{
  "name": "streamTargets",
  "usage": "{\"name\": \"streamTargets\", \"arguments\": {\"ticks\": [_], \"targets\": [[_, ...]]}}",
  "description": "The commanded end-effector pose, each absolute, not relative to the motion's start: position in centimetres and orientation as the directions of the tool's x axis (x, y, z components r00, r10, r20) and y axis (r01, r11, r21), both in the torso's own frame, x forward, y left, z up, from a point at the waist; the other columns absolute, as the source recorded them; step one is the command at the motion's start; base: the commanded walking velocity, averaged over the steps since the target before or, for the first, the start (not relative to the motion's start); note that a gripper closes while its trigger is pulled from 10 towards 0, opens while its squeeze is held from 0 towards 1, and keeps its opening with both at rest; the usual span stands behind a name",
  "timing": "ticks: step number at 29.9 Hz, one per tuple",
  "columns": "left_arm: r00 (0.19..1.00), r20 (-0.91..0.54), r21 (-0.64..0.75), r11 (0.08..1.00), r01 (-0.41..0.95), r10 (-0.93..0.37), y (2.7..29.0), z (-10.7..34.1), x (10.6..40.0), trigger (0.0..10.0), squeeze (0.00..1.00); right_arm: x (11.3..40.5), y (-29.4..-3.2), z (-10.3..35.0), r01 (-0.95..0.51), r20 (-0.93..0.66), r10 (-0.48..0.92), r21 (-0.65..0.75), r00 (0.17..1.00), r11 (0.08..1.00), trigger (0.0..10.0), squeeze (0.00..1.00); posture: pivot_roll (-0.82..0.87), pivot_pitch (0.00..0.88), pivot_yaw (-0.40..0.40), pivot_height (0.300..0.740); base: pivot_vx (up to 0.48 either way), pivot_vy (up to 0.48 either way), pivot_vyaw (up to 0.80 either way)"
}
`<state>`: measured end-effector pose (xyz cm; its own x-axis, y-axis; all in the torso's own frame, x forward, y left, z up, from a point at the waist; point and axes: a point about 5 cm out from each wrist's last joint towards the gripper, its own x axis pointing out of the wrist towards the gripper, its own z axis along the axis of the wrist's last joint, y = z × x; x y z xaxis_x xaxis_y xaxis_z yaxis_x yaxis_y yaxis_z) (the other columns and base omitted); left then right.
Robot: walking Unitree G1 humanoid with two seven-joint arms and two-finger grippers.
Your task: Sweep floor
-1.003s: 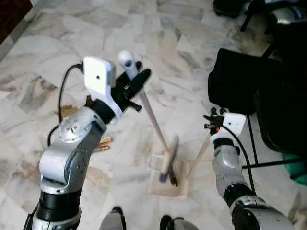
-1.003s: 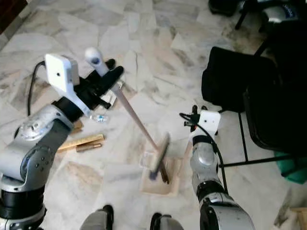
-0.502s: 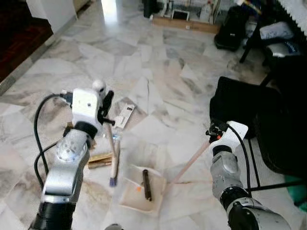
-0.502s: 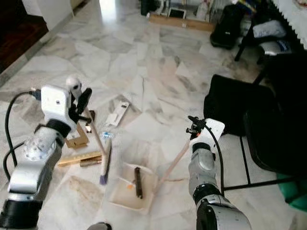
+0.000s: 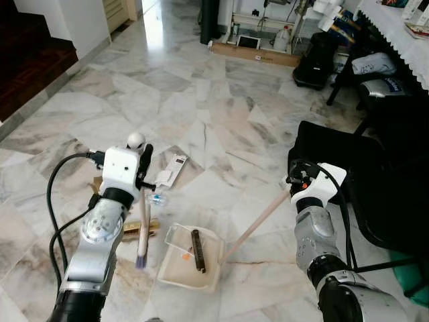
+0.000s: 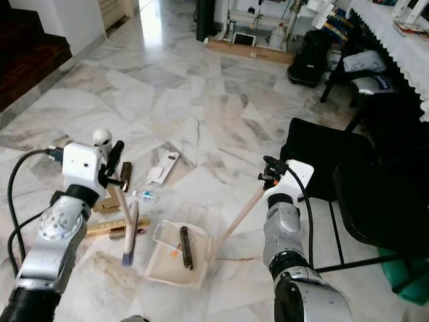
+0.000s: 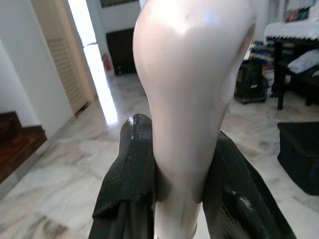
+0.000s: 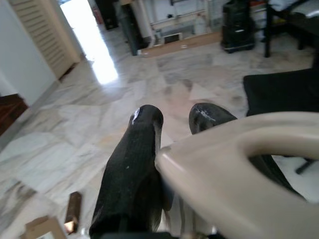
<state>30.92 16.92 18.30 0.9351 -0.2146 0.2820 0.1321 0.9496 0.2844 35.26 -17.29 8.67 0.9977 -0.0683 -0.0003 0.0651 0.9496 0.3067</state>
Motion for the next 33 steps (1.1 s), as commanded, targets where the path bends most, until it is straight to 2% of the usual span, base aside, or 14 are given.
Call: {"name": "streamTargets", "arguments": {"ticks": [1, 5, 10, 15, 23, 33], "targets": [[0.9, 0.332, 0.313, 0.933, 0.177, -0.282, 16.0, 19.6, 31.2, 10.0, 0.0, 36.1, -17.2, 10.3, 0.036, 0.059, -0.058, 0.327, 0.997, 0.944, 10.0, 0.0, 0.22, 0.0, -0.134, 0.74, 0.0, 0.0, 0.0], [0.886, 0.314, 0.316, 0.918, 0.241, -0.341, 15.2, 19.5, 31.4, 10.0, 0.0, 36.1, -17.2, 10.4, 0.028, 0.064, -0.052, 0.332, 0.997, 0.943, 10.0, 0.0, 0.22, 0.0, -0.136, 0.74, 0.0, 0.0, 0.0], [0.845, 0.228, 0.268, 0.866, 0.422, -0.483, 13.2, 18.5, 31.2, 10.0, 0.0, 36.3, -17.0, 10.6, 0.013, 0.071, -0.039, 0.337, 0.997, 0.941, 10.0, 0.0, 0.22, 0.0, -0.137, 0.74, 0.0, 0.0, 0.0], [0.827, 0.223, 0.246, 0.851, 0.464, -0.516, 12.7, 18.4, 31.0, 10.0, 0.0, 36.3, -16.8, 10.7, 0.006, 0.074, -0.033, 0.341, 0.997, 0.94, 10.0, 0.0, 0.22, 0.0, -0.139, 0.74, 0.0, 0.0, 0.0], [0.863, 0.369, 0.27, 0.929, 0.255, -0.344, 15.6, 21.9, 30.8, 10.0, 0.0, 36.5, -16.5, 10.9, -0.008, 0.084, -0.022, 0.344, 0.996, 0.939, 10.0, 0.0, 0.23, 0.0, -0.142, 0.74, 0.0, 0.0, 0.0], [0.847, 0.42, 0.387, 0.908, 0.157, -0.326, 16.8, 24.8, 29.3, 10.0, 0.0, 36.3, -16.4, 10.6, -0.009, 0.075, -0.017, 0.338, 0.997, 0.941, 10.0, 0.0, 0.24, 0.0, -0.15, 0.74, 0.0, 0.0, 0.0]]}}
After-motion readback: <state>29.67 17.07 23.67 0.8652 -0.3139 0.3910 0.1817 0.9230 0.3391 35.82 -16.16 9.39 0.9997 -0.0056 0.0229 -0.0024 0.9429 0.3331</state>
